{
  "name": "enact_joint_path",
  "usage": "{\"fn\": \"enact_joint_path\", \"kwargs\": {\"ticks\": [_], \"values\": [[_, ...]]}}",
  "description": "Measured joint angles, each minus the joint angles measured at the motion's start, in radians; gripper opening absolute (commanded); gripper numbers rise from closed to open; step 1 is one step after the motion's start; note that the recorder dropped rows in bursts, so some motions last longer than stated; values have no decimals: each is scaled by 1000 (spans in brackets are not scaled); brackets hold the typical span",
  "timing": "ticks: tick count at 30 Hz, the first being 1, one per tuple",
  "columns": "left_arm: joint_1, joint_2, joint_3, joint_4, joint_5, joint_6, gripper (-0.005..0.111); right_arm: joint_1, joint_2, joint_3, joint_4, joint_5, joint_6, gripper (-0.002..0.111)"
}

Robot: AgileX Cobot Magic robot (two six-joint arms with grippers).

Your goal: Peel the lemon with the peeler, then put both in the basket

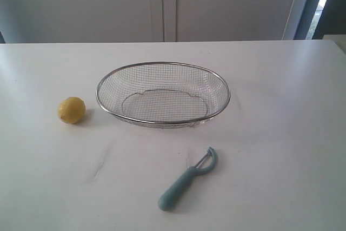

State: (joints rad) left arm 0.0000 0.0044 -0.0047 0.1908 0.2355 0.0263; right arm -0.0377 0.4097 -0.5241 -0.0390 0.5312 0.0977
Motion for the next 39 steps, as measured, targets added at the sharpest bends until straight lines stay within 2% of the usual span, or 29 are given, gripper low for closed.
{"fn": "enact_joint_path", "kwargs": {"ticks": [15,22,33,39], "values": [[0,0,0,0,0,2,0,0,269,-70,0,250,105,0],[0,0,0,0,0,2,0,0,373,-70,0,247,111,0],[0,0,0,0,0,2,0,0,396,-70,2,203,120,0],[0,0,0,0,0,2,0,0,431,-81,19,270,169,0]]}}
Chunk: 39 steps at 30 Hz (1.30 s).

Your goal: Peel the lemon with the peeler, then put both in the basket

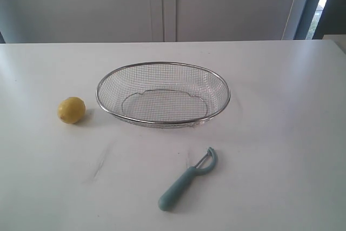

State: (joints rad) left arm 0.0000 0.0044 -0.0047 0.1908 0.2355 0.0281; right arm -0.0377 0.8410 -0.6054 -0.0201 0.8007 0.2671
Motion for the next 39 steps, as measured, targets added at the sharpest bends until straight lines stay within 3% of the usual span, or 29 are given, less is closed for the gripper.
{"fn": "enact_joint_path", "kwargs": {"ticks": [10,20,39], "values": [[0,0,0,0,0,0,0,0,204,-115,20,152,27,0],[0,0,0,0,0,0,0,18,336,-200,45,186,32,0],[0,0,0,0,0,0,0,447,637,-359,98,133,270,0]]}}
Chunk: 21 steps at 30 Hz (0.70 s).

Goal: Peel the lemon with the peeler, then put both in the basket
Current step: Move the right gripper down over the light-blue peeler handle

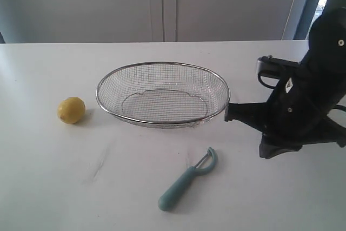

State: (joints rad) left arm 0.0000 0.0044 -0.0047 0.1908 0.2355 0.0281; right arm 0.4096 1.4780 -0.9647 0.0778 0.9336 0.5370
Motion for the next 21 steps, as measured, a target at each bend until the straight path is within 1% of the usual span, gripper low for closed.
{"fn": "enact_joint_path", "kwargs": {"ticks": [8,12,16,18,21], "values": [[0,0,0,0,0,0,0,146,68,-4,104,-87,62,0],[0,0,0,0,0,0,0,224,136,-69,125,-95,114,0],[0,0,0,0,0,0,0,267,187,-118,127,-107,167,0],[0,0,0,0,0,0,0,291,217,-144,127,-116,208,0],[0,0,0,0,0,0,0,335,277,-178,127,-157,344,0]]}}
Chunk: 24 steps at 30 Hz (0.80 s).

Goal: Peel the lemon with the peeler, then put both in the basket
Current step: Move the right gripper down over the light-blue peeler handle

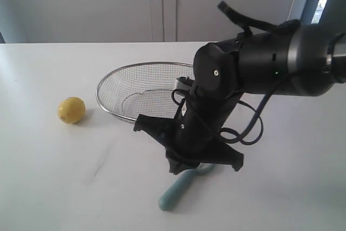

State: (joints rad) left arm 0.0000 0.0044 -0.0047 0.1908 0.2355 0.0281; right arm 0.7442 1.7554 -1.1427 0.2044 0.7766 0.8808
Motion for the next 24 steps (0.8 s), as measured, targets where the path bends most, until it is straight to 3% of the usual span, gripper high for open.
{"fn": "enact_joint_path", "kwargs": {"ticks": [7,16,24], "values": [[0,0,0,0,0,0,0,39,34,-1,-70,-16,220,0],[0,0,0,0,0,0,0,42,49,-1,-117,-16,290,1],[0,0,0,0,0,0,0,42,86,-1,-121,-20,297,24]]}}
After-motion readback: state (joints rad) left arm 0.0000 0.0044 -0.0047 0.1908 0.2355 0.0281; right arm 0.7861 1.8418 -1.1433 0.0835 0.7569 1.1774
